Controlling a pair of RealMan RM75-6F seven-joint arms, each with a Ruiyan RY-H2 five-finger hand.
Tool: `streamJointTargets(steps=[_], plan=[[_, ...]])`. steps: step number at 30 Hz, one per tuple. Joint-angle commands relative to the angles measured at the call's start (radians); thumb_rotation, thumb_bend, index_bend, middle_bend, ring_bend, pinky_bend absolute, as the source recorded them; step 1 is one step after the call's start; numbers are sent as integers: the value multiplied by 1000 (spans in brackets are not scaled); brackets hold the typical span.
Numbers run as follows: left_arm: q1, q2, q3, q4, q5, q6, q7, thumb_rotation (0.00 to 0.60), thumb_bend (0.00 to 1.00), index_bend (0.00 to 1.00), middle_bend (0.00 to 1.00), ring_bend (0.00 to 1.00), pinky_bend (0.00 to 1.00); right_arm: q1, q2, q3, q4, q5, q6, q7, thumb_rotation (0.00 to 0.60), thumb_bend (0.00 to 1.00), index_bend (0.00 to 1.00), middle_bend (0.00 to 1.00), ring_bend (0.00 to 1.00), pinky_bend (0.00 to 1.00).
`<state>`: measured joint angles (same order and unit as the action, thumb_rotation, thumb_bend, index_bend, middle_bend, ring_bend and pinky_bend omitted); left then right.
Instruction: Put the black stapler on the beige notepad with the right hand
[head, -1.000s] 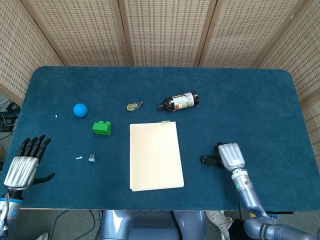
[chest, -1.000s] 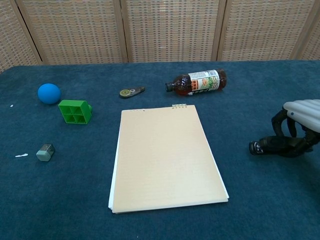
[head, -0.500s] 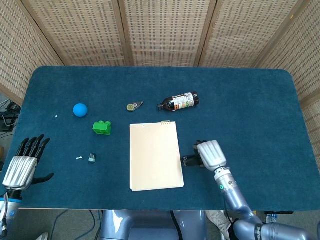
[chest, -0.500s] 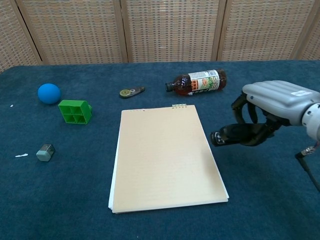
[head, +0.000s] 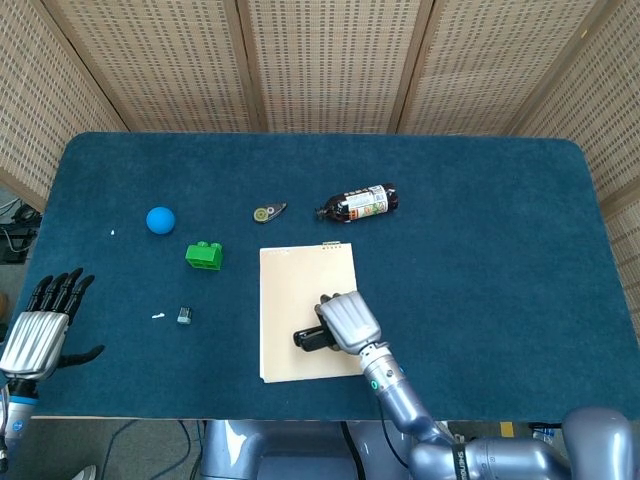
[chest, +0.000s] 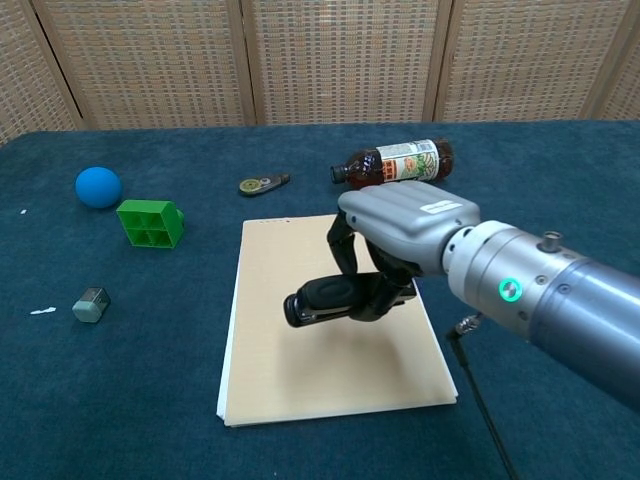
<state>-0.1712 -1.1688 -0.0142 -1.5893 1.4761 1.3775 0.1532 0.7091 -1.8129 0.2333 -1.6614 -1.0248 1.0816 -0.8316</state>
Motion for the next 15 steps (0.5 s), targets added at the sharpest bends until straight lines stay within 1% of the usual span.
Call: streamJointTargets(steps=[1,5,6,8,9,10,11,13,15], plan=[[-1,9,2,-6,-5,-10,-10,600,165,0,0,0,0,24,-31,1,32,20,2,-23,600,401,759,563,575,741],[-3,15,2,-7,-4,-14,-18,600,165,0,0,0,0,37,-57,0,70,40,2,-20,600,390,742,546,572,733],[-3,15,2,-7,-4,-14,-19,600,165,0,0,0,0,38,-59,-1,74,43,2,-16,600,383,729,534,564,721],[-4,15,2,-8,-4,-16,-17,600,165,0,0,0,0,40,-64,-3,81,49,-1,-7,600,362,677,481,509,663],[-4,15,3,-9,-4,-18,-16,600,165,0,0,0,0,42,-65,-6,85,54,-2,-7,600,343,624,426,443,594],[-5,16,4,-10,-5,-21,-15,600,166,0,0,0,0,43,-67,-9,89,60,-2,-11,600,318,560,356,358,501],[-5,17,4,-12,-8,-24,-13,600,165,0,0,0,0,46,-69,-12,92,71,-3,-18,600,309,535,328,324,463],[-5,18,3,-15,-12,-26,-9,600,165,0,0,0,0,50,-72,-11,88,101,-11,-24,600,280,454,237,223,347],[-5,20,3,-19,-15,-26,-7,600,165,0,0,0,0,55,-76,-4,74,137,-26,-13,600,256,386,166,155,275]])
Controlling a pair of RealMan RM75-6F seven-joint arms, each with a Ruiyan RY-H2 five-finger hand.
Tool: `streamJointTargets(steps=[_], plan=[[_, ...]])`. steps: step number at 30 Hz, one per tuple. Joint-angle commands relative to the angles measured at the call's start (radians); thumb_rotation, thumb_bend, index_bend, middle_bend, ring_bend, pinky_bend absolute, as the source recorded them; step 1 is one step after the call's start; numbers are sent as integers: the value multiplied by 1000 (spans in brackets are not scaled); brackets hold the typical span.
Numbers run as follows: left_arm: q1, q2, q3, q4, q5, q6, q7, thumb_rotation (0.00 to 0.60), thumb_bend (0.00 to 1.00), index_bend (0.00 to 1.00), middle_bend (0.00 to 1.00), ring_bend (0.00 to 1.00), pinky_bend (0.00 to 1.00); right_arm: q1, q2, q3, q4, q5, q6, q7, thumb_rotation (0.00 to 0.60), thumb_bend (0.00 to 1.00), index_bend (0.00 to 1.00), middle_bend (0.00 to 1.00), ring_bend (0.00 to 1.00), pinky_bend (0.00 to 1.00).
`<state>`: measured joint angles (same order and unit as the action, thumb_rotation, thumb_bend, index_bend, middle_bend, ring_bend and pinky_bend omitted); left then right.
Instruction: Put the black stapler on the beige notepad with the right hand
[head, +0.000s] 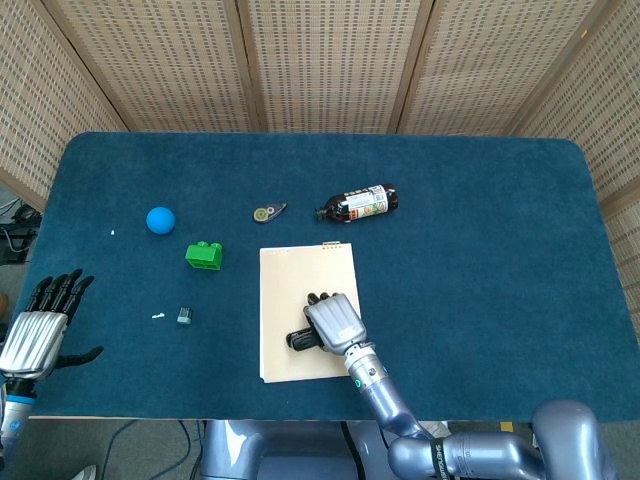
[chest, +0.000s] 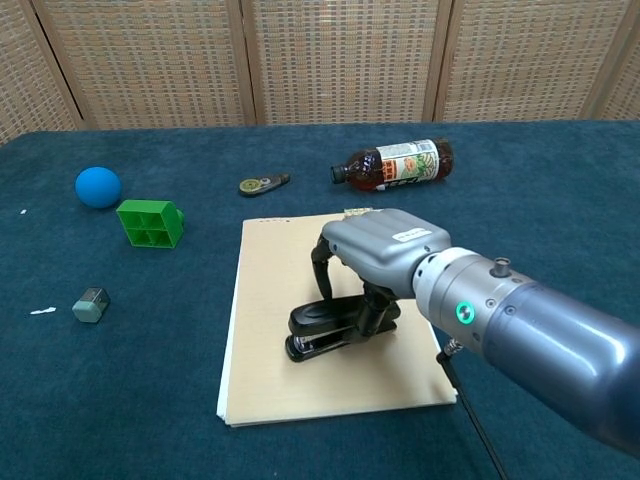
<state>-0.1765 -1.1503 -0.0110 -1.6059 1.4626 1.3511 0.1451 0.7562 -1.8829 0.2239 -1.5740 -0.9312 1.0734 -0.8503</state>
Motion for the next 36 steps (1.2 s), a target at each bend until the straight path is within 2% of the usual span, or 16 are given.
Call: streamJointTargets(steps=[1,6,9,12,15,20,23,27,34,36], plan=[[1,2,-1,-3,-3,1,2,600,165,0,0,0,0,11,-8,6,-18,53,-20,7,600,248,364,142,134,254],[2,4,-1,-5,-2,1,1,600,165,0,0,0,0,24,-15,-2,-24,65,-12,-6,600,232,301,83,94,211],[2,6,-1,-5,-3,3,-5,600,165,0,0,0,0,29,-9,-15,-21,60,21,-43,600,224,267,47,51,132],[2,7,-2,-4,-2,4,-10,600,166,0,0,0,0,24,18,-27,-35,59,73,-94,600,220,245,18,20,120],[2,5,-3,-2,-3,5,-10,600,165,0,0,0,0,7,75,-36,-79,41,131,-124,600,219,219,0,0,114],[4,-1,-4,-1,2,15,-2,600,165,0,0,0,0,-56,230,-66,-174,-25,215,-101,600,215,170,0,0,63],[5,-8,-3,-1,1,16,14,600,165,0,0,0,0,-114,340,-112,-204,-102,269,-52,600,215,170,0,0,40],[5,-24,-4,2,5,22,35,600,165,0,0,0,0,-207,442,-190,-187,-221,326,102,600,214,148,0,0,27],[8,-44,-7,15,12,39,47,600,165,0,0,0,0,-359,513,-298,-51,-359,420,366,600,212,26,0,0,0],[9,-48,-8,20,13,42,48,600,165,0,0,0,0,-396,518,-314,-14,-382,448,425,600,212,2,0,0,0]])
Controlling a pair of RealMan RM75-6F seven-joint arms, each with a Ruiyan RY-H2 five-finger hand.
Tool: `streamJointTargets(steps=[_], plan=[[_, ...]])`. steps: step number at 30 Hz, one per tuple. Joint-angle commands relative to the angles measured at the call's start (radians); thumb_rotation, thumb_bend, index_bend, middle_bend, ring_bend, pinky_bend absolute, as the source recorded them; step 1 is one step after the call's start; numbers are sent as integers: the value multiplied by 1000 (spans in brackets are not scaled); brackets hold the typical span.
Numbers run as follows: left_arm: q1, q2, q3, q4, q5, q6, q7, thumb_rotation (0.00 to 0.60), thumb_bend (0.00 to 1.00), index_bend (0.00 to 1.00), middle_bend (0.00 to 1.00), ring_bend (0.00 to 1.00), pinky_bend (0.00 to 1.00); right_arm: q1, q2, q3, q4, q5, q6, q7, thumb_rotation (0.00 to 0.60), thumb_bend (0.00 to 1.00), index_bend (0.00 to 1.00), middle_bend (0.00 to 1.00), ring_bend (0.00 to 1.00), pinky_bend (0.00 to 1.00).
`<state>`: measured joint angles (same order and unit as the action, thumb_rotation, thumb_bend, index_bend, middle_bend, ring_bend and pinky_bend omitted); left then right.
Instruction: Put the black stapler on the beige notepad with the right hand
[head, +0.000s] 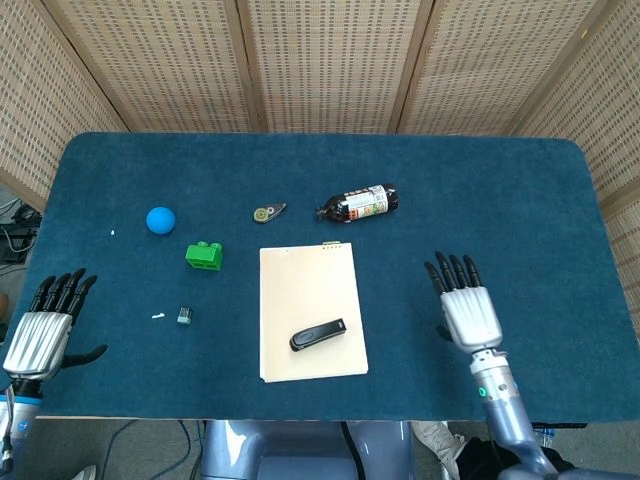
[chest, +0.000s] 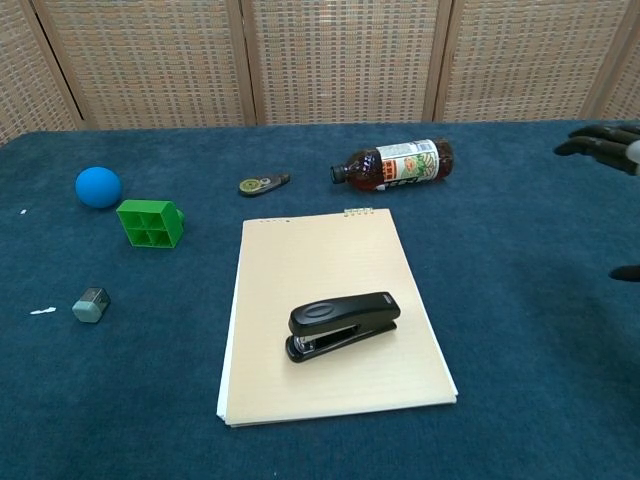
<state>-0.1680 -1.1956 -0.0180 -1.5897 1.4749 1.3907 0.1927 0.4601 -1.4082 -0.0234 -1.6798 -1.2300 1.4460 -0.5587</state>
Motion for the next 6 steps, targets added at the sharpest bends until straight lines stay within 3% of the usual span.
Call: streamJointTargets(steps=[1,6], plan=[[1,-5,-2,6,1,3,0,600,165,0,0,0,0,-119,45,-73,112,-98,90,167,600,213,0,0,0,0],[1,-14,-5,16,2,9,-5,600,165,0,0,0,0,-184,47,-81,185,-152,156,283,600,213,0,0,0,0]])
